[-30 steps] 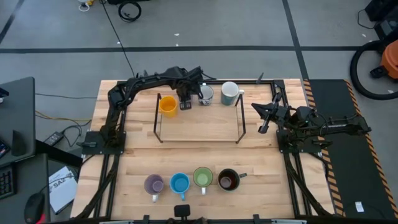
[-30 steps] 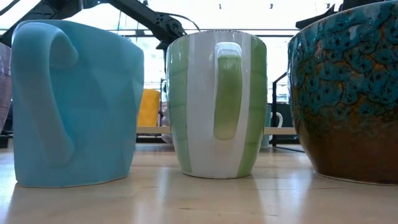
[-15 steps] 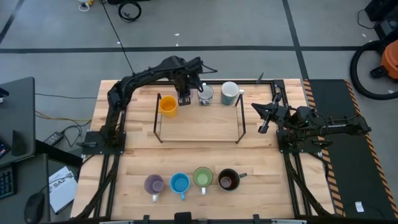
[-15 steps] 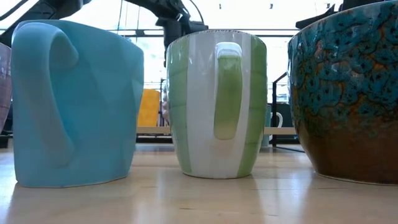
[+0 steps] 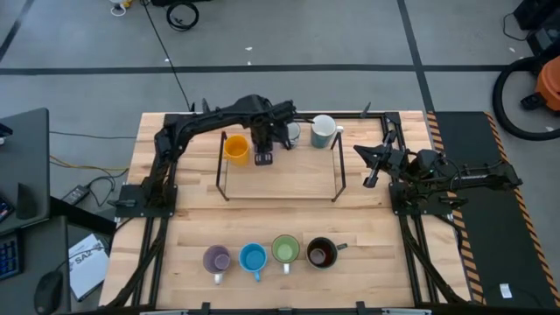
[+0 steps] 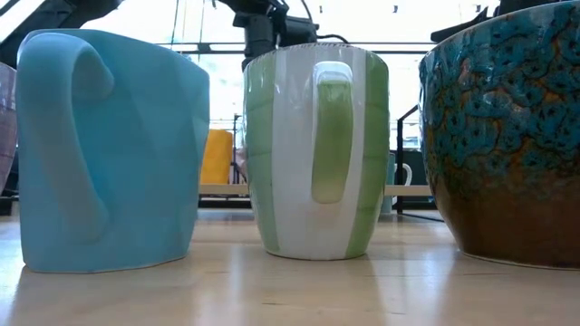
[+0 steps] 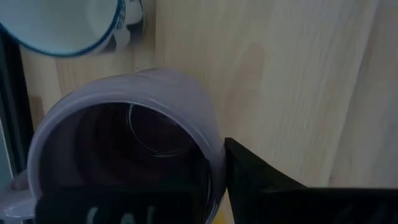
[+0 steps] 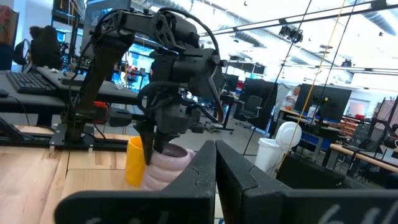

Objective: Place coffee mugs
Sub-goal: Put the light purple mug on the shelf, then put the white mug on the shelf

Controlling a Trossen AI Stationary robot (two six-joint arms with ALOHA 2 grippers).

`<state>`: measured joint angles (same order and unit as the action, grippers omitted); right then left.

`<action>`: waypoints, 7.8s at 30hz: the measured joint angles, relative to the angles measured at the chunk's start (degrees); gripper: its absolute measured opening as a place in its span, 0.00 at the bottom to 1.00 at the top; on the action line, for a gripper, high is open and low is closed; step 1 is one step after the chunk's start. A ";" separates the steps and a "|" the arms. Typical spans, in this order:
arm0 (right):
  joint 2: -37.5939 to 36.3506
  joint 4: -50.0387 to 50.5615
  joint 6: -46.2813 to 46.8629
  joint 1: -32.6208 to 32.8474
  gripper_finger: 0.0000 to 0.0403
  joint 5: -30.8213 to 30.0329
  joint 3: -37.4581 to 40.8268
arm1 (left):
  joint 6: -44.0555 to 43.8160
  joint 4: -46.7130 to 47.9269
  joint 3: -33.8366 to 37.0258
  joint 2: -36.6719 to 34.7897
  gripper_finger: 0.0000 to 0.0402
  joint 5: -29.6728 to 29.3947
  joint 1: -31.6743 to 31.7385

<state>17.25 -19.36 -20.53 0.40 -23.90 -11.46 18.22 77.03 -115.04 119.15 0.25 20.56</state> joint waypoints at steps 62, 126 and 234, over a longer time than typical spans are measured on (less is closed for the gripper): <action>-0.02 0.14 2.40 -0.01 0.02 2.58 0.01 | -3.26 -11.01 16.59 -8.59 0.19 3.11 -0.24; 2.15 -1.20 0.08 -0.17 0.02 2.56 -0.04 | 1.96 -31.36 7.78 3.74 0.43 -5.75 1.72; 2.25 -1.86 0.92 -0.17 0.02 2.58 0.00 | -2.61 -9.07 -4.32 5.51 0.07 2.57 -3.04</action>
<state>19.51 -21.22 -19.62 0.23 -21.32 -11.46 15.62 67.96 -119.37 124.66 2.82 17.52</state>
